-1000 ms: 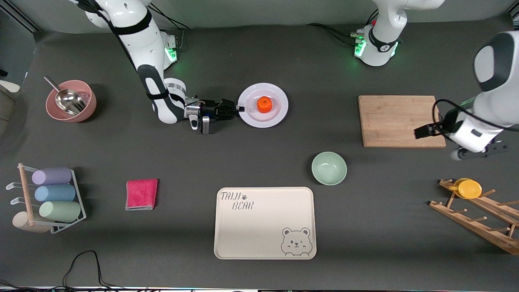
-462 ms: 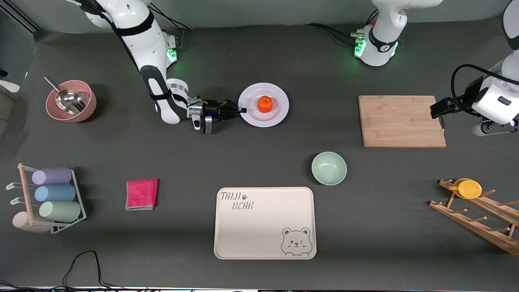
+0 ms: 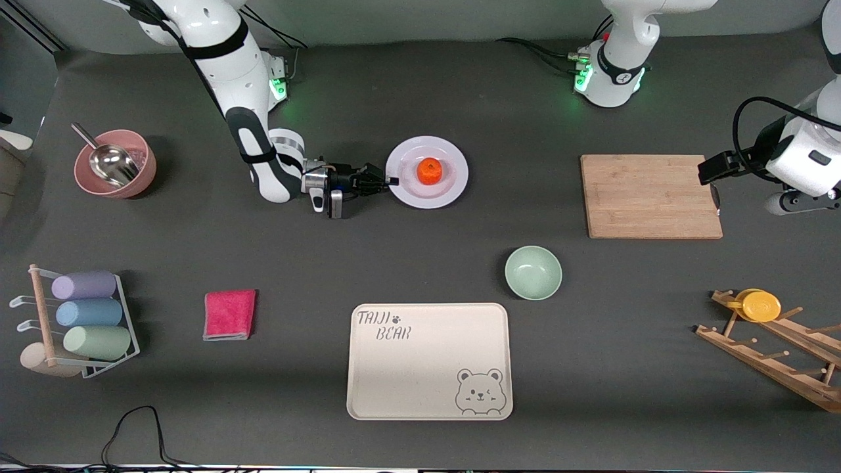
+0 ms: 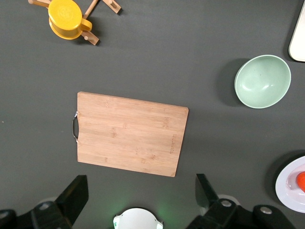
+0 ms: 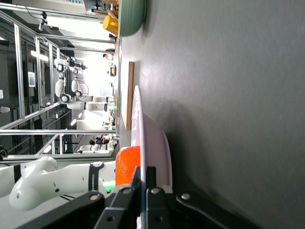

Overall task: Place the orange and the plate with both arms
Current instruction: 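Grasp the white plate rim with the right gripper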

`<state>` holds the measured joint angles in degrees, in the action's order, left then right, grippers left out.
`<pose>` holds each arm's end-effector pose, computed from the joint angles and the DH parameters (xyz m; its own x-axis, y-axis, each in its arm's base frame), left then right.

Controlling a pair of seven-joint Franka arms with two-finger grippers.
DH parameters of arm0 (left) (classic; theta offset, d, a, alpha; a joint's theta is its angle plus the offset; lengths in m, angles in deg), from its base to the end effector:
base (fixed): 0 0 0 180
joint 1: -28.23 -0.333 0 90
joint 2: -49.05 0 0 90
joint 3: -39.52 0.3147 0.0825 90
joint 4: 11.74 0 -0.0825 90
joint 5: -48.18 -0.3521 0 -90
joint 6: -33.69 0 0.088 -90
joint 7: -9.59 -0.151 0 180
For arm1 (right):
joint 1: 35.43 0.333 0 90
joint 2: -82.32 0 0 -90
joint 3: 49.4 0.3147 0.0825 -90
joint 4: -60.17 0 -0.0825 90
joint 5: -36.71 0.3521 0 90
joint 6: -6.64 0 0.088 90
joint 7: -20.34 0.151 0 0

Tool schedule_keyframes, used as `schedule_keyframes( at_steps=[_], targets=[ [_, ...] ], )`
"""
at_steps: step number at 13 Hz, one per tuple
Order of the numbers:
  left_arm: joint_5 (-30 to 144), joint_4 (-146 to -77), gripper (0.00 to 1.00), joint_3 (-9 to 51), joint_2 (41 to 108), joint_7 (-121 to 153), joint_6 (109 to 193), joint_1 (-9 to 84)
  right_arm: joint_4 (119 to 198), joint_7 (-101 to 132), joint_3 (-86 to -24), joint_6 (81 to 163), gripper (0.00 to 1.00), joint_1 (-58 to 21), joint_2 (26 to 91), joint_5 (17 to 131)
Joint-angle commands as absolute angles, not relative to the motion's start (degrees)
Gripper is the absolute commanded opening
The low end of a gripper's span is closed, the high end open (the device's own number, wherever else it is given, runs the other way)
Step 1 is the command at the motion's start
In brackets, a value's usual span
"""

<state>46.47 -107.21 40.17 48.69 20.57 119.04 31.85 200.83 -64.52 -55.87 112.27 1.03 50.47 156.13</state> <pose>0.4993 -0.0212 0.5354 0.9767 0.1423 -0.1607 0.1340 -0.9891 -0.0614 0.3300 0.3054 0.0972 0.9982 0.0068 0.0587 0.0586 -0.2536 -0.9655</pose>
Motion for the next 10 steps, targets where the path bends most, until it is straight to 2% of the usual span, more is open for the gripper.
schedule_keyframes(
  at_steps=[1,4,7,10],
  targets=[
    [45.9,-104.04,1.0,39.78,51.06,20.05,118.33,30.96,200.61,-60.36,-55.73,111.67,0.0,-0.27,54.1,156.69],
    [45.99,-102.45,1.0,39.69,52.57,20.93,117.54,31.4,200.44,-56.15,-55.73,111.75,0.0,-1.85,57.96,154.76],
    [46.07,-102.45,1.0,39.69,52.74,20.84,117.28,31.05,199.3,-47.27,-55.81,112.19,0.0,-5.45,64.2,146.34],
    [46.07,-102.45,1.0,39.69,52.74,20.93,117.19,31.22,194.22,-43.74,-56.08,113.42,0.0,-7.04,63.35,143.77]
  ],
)
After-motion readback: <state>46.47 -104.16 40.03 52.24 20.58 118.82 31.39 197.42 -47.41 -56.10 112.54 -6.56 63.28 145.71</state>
